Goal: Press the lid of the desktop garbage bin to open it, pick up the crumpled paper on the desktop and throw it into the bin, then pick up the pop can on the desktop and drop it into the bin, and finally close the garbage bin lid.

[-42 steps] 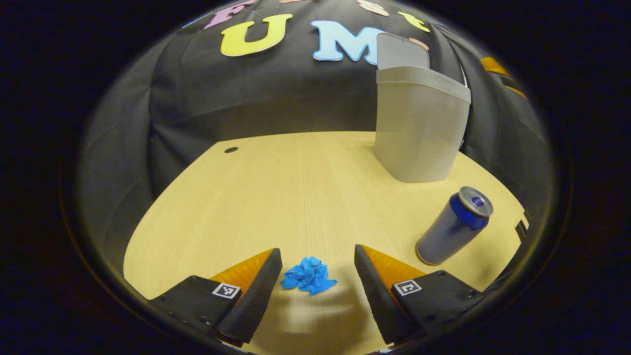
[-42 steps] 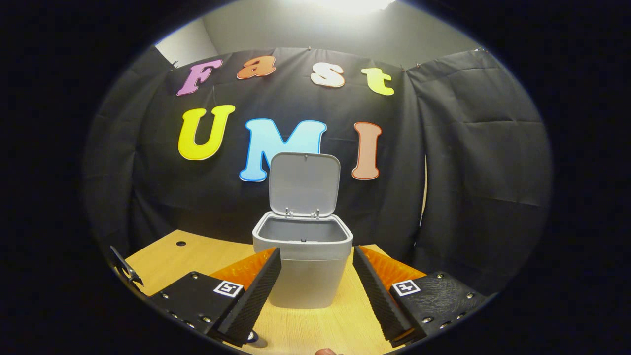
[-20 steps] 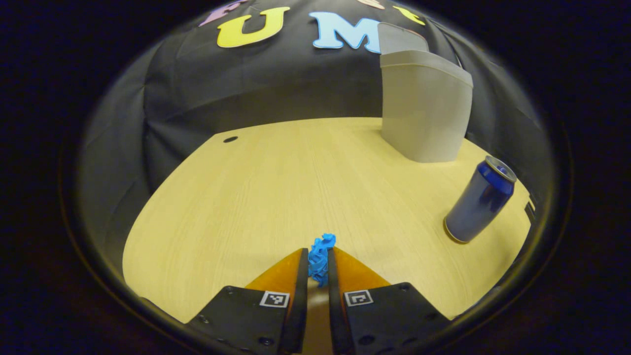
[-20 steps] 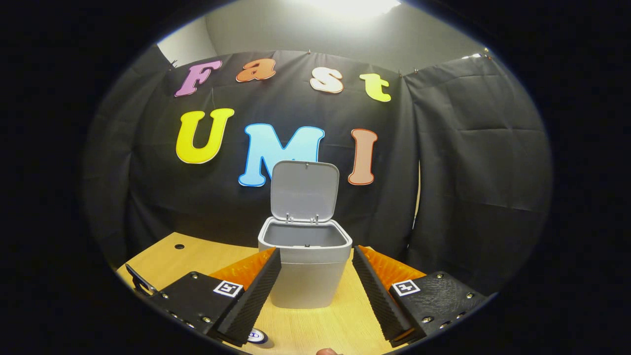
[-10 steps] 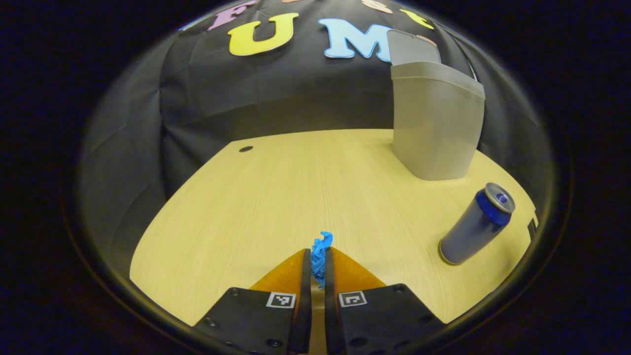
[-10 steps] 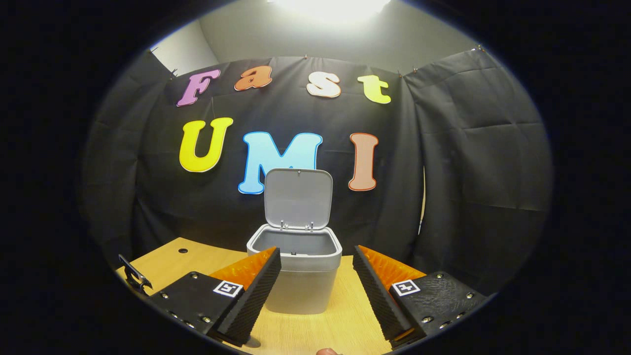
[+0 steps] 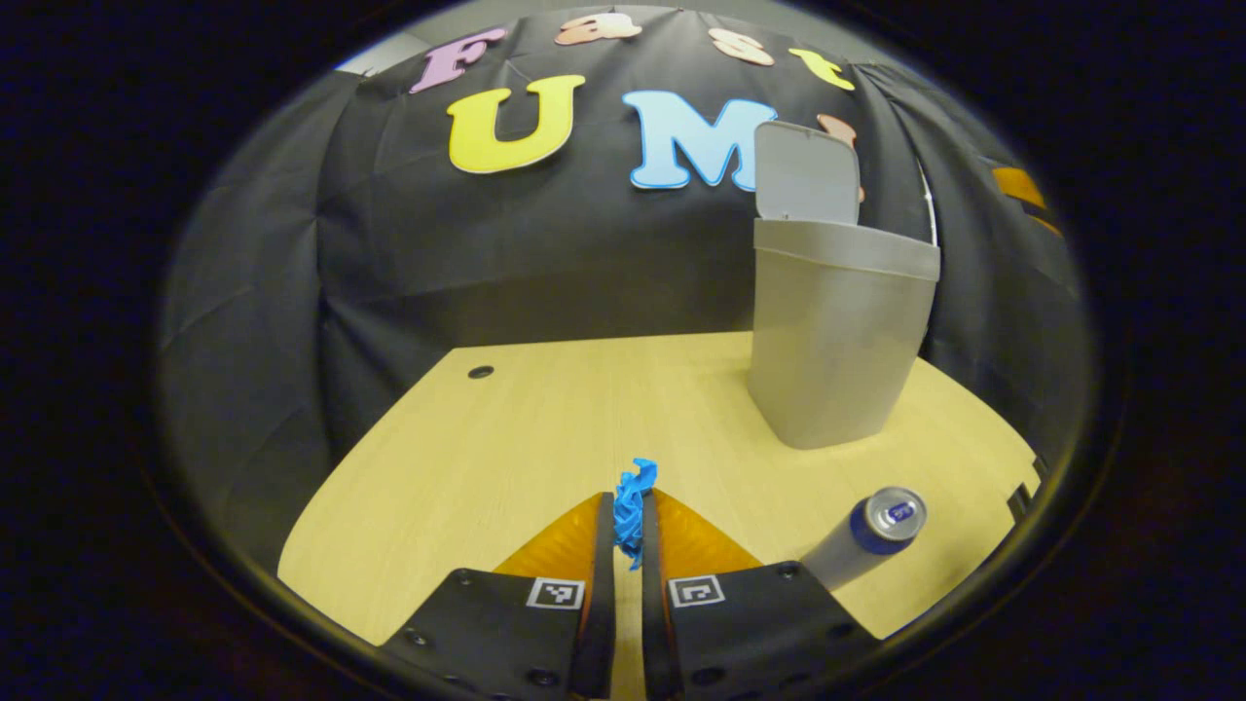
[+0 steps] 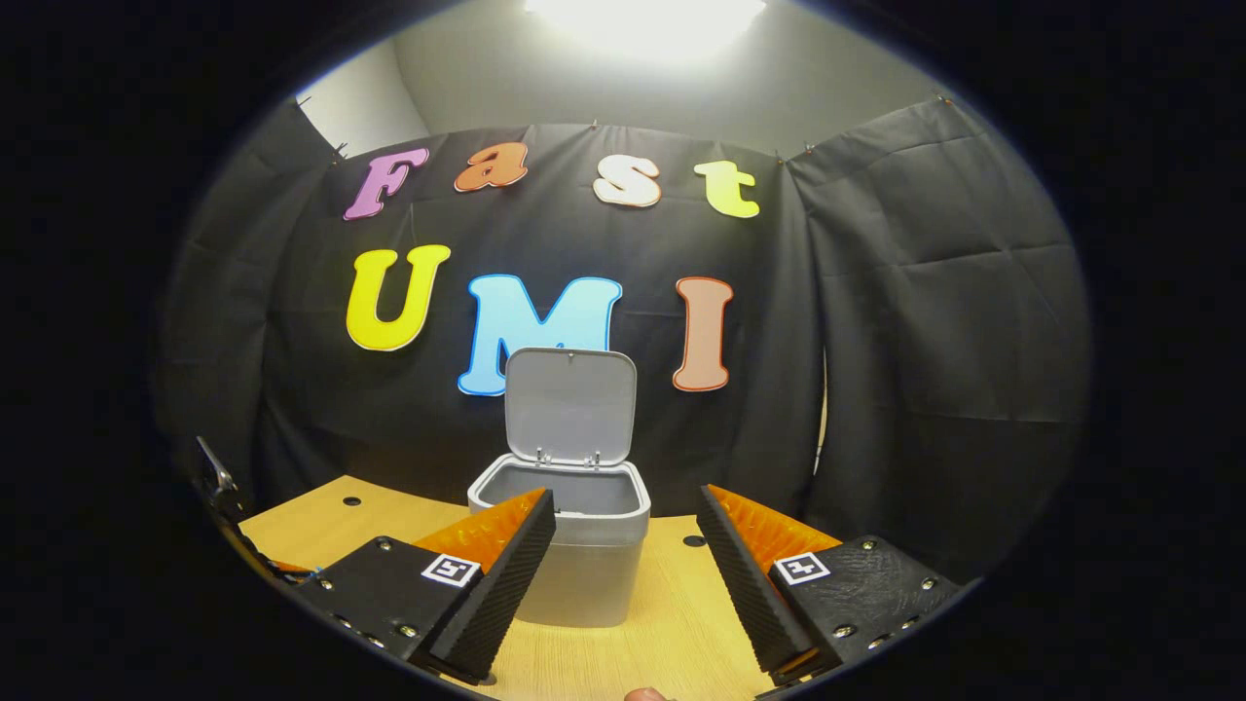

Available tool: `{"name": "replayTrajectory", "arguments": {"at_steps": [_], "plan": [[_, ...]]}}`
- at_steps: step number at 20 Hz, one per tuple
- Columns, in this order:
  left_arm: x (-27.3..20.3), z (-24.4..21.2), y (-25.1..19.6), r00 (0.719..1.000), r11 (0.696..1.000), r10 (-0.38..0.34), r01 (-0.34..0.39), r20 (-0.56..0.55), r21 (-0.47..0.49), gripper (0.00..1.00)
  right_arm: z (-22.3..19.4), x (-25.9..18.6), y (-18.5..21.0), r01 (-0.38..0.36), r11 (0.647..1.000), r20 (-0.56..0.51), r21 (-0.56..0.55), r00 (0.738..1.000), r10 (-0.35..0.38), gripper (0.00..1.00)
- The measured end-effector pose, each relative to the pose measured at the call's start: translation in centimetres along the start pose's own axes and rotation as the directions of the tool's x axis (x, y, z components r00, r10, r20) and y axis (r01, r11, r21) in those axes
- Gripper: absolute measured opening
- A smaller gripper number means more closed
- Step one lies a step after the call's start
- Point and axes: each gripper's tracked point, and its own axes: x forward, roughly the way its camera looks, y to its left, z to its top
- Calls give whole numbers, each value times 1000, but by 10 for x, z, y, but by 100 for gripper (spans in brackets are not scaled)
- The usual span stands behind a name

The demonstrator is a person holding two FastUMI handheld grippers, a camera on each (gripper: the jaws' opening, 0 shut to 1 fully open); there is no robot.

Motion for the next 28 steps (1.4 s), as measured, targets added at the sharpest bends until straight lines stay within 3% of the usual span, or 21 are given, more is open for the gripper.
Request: {"name": "replayTrajectory", "arguments": {"at_steps": [1, 2, 15, 18, 28], "plan": [[-1, 12, -3, 1000, 1000, -9, 9, 18, 6, 15, -1, -1, 1, 7, 1000, -2, 3, 1000, -7, 94], [-3, 26, -5, 999, 1000, -19, 18, 44, 11, 20, -3, -2, 2, 10, 1000, -5, 6, 1000, -10, 94], [5, 163, -87, 953, 992, -96, 115, 289, -49, 16, -9, -8, -13, -60, 998, -8, 5, 998, 60, 94], [12, 178, -106, 946, 990, -116, 136, 304, -43, 19, -15, -6, -24, -60, 998, -20, 14, 998, 61, 94], [49, 230, -173, 913, 972, -223, 235, 342, 5, 17, -36, 10, -50, -11, 998, -53, 66, 998, 14, 94]]}}
